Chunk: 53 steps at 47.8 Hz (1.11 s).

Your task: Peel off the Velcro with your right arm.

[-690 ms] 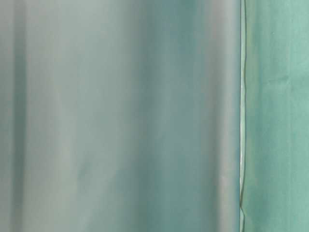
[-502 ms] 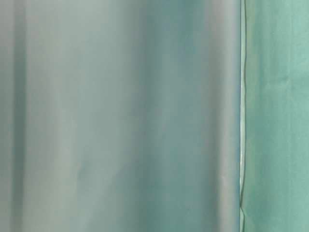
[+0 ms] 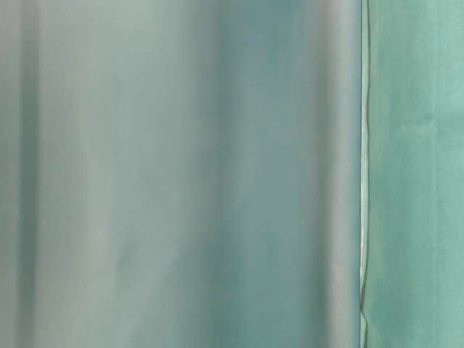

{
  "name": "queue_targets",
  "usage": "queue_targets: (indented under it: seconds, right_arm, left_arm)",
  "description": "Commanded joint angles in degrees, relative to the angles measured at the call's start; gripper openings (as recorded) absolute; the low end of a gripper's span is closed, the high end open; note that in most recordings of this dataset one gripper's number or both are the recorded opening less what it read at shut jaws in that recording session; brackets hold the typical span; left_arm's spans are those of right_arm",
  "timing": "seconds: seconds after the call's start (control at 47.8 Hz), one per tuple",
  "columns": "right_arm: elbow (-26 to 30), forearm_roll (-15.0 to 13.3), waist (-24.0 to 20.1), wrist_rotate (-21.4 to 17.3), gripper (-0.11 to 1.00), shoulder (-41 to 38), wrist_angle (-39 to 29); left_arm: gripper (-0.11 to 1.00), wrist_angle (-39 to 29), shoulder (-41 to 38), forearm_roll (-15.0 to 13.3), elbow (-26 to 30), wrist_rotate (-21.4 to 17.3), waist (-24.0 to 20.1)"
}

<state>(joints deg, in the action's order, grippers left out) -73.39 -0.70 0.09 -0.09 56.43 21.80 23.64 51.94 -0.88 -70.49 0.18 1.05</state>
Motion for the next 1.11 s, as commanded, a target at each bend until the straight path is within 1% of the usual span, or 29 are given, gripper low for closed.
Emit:
queue_targets:
  seconds: [0.0, 0.063, 0.084, 0.125, 0.209, 0.251, 0.314, 0.335, 0.356, 0.439, 0.586, 0.878, 1.088]
  right_arm:
    - [0.4, 0.0, 0.1, -0.1, -0.08, -0.2, 1.1]
    - [0.2, 0.0, 0.1, -0.1, -0.03, 0.1, 1.5]
    - [0.2, 0.0, 0.1, -0.1, 0.0, 0.1, 1.5]
    - [0.2, 0.0, 0.1, -0.1, 0.06, 0.2, 1.7]
    - [0.4, 0.0, 0.1, -0.1, 0.23, 0.2, 1.9]
    - [0.4, -0.1, 0.1, -0.1, 0.36, 0.1, 2.1]
    - [0.4, 0.0, 0.1, -0.1, 0.55, -0.1, 2.5]
    - [0.4, 0.0, 0.1, -0.1, 0.6, -0.1, 2.6]
    - [0.4, 0.0, 0.1, -0.1, 0.62, -0.1, 2.7]
    - [0.4, 0.0, 0.1, -0.1, 0.59, -0.4, 3.0]
    - [0.4, 0.0, 0.1, -0.1, 0.59, -0.7, 3.7]
    - [0.0, 0.0, 0.1, -0.3, 0.59, -0.7, 3.8]
    - [-0.2, 0.0, 0.1, -0.7, 0.59, -0.8, 3.8]
  left_arm:
    - [0.29, 2.2, -1.0, -0.1, 0.4, -0.2, 0.3]
    - [0.48, 2.6, -1.1, -0.1, 0.4, -0.2, 0.3]
    - [0.56, 2.8, -1.1, -0.1, 0.4, -0.1, 0.3]
    - [0.68, 3.0, -1.2, -0.1, 0.4, 0.1, 0.3]
    - [0.89, 3.0, -1.6, -0.1, 0.4, 0.2, 0.3]
    - [0.95, 3.0, -1.8, -0.1, 0.5, 0.3, 0.3]
    - [0.96, 3.1, -2.8, -0.2, 0.9, 0.5, 0.3]
    - [0.96, 3.1, -3.1, -0.2, 1.1, 0.7, 0.3]
    - [0.96, 3.1, -3.6, -0.2, 1.2, 0.8, 0.3]
    - [0.96, 3.3, -6.2, -0.2, 2.5, 1.1, 0.3]
    - [0.96, 4.8, -12.1, -0.2, 5.4, 1.2, 0.7]
    - [0.96, 9.8, -26.9, -0.2, 14.5, 1.1, 1.2]
    - [0.96, 11.4, -35.3, -0.2, 20.8, 0.9, 1.9]
